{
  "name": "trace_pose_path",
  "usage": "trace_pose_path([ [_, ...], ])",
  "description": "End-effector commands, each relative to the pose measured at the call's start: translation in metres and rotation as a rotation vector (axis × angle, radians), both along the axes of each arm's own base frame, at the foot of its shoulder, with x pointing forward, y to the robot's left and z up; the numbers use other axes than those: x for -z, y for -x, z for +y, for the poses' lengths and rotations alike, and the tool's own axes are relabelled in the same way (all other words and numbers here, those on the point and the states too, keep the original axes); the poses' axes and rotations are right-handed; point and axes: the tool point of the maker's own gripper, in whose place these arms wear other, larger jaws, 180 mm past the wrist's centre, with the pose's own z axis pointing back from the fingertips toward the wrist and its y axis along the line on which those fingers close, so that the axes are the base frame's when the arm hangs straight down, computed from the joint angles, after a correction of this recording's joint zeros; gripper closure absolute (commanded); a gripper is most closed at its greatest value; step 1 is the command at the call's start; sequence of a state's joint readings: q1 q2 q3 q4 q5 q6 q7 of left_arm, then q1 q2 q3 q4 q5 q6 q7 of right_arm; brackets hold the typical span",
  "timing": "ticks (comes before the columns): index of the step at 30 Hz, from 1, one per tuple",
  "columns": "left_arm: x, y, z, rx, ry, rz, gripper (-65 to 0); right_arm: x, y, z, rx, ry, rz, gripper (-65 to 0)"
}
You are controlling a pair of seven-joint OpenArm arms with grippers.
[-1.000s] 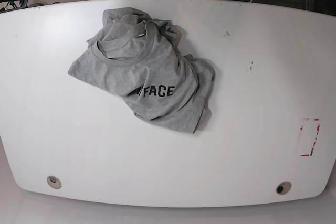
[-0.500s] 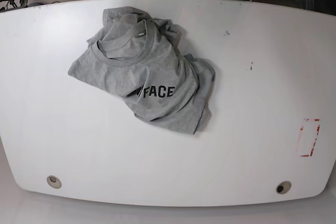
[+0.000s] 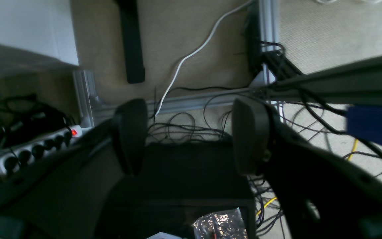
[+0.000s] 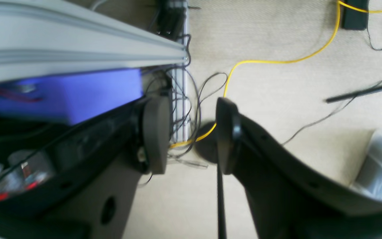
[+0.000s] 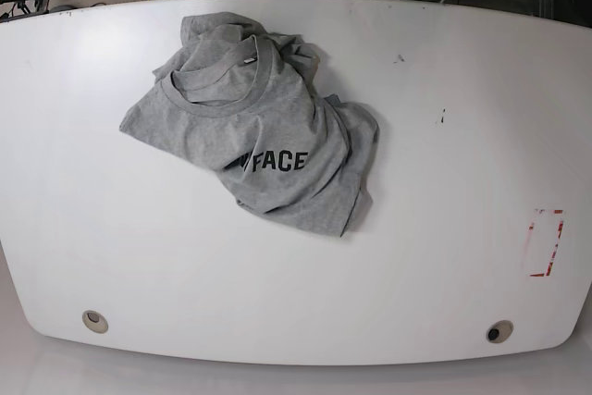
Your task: Fold the T-shirt properly
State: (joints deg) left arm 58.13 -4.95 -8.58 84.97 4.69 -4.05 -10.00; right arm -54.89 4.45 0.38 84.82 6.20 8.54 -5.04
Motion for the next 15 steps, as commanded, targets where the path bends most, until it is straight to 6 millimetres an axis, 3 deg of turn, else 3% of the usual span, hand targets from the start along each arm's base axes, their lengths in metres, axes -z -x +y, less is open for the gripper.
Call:
trace_pose_path([
  [1,-0.020,-0.001,-0.004,0.018,0.003,-0.036,-37.4,-0.018,-0.006,0.000,-0.008,-0.001,-0.039,-22.4],
  [3,-0.033,-0.006,-0.007,0.029,0.003,-0.061,-37.4,-0.032,-0.014,0.002,-0.011,-0.005,-0.073,-22.4],
  [9,-0.070,-0.026,0.012,0.018,-0.056,-0.148,-37.5,-0.068,-0.033,0.008,-0.034,-0.014,-0.118,-22.4],
  [15,-0.102,-0.049,0.024,-0.084,-0.011,-0.256,-37.8,-0.095,-0.058,0.011,-0.062,-0.013,-0.161,-22.4],
])
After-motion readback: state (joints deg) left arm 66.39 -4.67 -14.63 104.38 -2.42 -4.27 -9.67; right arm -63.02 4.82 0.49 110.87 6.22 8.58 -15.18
